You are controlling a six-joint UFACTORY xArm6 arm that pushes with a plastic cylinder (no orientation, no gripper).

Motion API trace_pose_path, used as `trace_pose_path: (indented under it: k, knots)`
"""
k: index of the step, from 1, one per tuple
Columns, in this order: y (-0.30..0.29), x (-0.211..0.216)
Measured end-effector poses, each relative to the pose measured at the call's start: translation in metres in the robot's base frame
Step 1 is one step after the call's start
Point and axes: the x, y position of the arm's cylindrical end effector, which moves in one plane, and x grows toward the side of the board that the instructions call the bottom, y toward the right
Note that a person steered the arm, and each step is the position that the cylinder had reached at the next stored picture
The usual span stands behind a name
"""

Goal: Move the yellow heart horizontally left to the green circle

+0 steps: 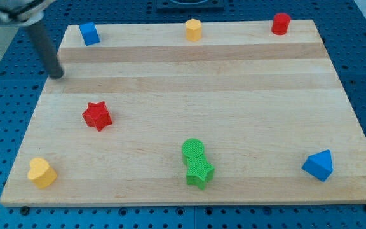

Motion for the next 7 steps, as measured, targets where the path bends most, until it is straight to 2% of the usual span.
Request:
trace_pose_path:
  k: [2, 3, 4, 5, 6, 7]
  knots:
    - [-0.004, 0.156]
    - [0.012, 0.195]
    - [0.030, 0.214]
    - [0.041, 0.211]
    - [0.041, 0.181]
    - [0.058, 0.170]
